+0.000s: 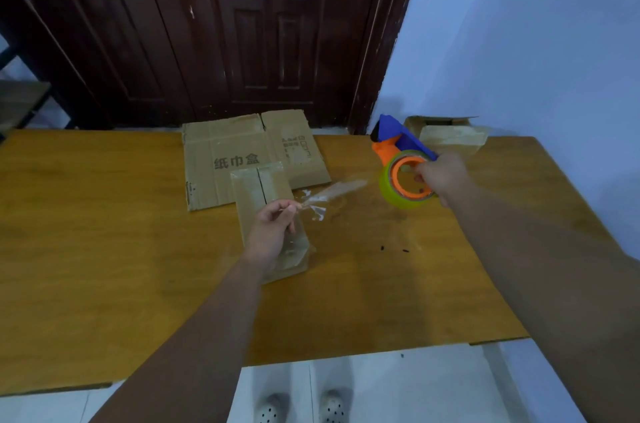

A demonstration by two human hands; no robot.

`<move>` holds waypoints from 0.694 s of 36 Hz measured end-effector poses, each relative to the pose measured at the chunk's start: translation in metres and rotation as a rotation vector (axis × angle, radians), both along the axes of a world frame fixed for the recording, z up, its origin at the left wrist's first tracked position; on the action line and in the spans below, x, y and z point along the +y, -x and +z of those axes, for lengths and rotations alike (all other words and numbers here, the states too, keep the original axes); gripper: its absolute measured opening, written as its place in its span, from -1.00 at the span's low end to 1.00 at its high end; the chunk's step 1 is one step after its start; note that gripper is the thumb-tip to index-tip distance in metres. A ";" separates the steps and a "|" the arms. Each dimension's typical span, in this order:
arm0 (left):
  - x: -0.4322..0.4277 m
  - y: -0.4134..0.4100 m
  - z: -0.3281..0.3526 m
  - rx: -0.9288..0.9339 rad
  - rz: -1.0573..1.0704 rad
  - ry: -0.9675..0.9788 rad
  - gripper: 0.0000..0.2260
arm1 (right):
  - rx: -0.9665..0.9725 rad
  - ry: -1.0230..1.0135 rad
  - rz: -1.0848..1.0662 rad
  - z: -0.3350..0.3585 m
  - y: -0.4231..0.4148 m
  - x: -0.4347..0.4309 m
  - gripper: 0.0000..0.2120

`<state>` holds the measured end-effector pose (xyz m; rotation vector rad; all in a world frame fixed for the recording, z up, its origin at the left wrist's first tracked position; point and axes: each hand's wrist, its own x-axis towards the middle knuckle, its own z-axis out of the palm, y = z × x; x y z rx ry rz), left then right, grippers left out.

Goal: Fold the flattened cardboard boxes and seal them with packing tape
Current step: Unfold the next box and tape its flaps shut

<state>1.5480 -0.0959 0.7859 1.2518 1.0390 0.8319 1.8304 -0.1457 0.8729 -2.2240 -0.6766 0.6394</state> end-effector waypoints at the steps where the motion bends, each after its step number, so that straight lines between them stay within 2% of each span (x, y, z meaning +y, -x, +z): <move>1: 0.000 0.000 0.000 -0.009 -0.002 0.012 -0.78 | -0.022 0.012 0.020 -0.001 0.000 0.000 -0.92; 8: -0.001 0.000 -0.001 -0.061 0.017 0.091 -0.79 | -0.116 0.169 0.251 0.007 -0.003 -0.009 -0.83; 15: -0.002 -0.004 0.001 -0.011 0.012 0.070 -0.80 | -0.086 0.184 0.218 0.003 -0.011 -0.020 -0.82; 25: 0.001 -0.002 0.009 -0.043 -0.037 0.169 -0.83 | -0.052 0.171 0.195 -0.009 -0.010 -0.028 -0.84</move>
